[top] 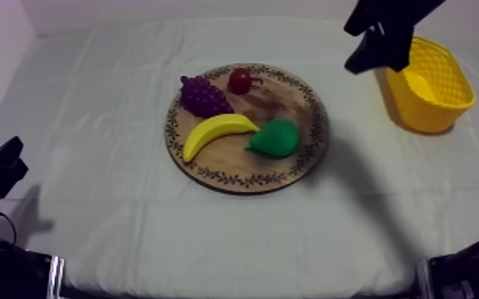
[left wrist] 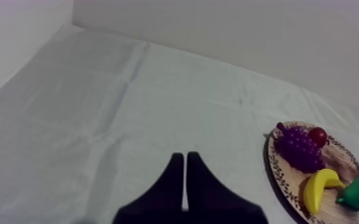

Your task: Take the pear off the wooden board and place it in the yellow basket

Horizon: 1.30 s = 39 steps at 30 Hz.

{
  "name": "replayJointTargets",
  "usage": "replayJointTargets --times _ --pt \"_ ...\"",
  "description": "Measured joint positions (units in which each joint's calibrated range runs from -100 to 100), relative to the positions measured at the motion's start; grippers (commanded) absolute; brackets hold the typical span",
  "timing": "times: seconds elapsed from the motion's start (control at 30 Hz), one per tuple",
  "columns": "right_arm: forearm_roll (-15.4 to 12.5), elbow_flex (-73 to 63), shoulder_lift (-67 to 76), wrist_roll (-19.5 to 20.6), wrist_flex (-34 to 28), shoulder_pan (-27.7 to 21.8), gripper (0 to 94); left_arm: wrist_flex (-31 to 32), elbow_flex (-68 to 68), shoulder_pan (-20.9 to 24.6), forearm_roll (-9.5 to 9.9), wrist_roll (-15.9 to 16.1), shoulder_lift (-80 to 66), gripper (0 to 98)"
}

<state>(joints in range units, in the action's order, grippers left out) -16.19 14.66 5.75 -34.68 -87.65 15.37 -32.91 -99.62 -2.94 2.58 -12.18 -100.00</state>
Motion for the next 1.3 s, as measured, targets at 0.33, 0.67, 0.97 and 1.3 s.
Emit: replayJointTargets --times 0.33,0.67,0.97,1.3 --pt "2.4 3.5 -4.9 -1.2 4.8 3.6 85.8 0.0 0.0 0.0 0.0 0.0 0.0 0.1" --pt "1.6 3.4 -16.5 -3.0 10.2 5.3 84.1 0.0 0.0 0.0 0.0 0.0 0.0 0.1" --pt "0.8 0.0 -27.3 -3.9 14.0 6.9 83.1 0.0 0.0 0.0 0.0 0.0 0.0 0.1" --pt "0.6 -4.3 -36.7 -3.8 15.4 7.9 81.5 0.0 0.0 0.0 0.0 0.0 0.0 0.1"
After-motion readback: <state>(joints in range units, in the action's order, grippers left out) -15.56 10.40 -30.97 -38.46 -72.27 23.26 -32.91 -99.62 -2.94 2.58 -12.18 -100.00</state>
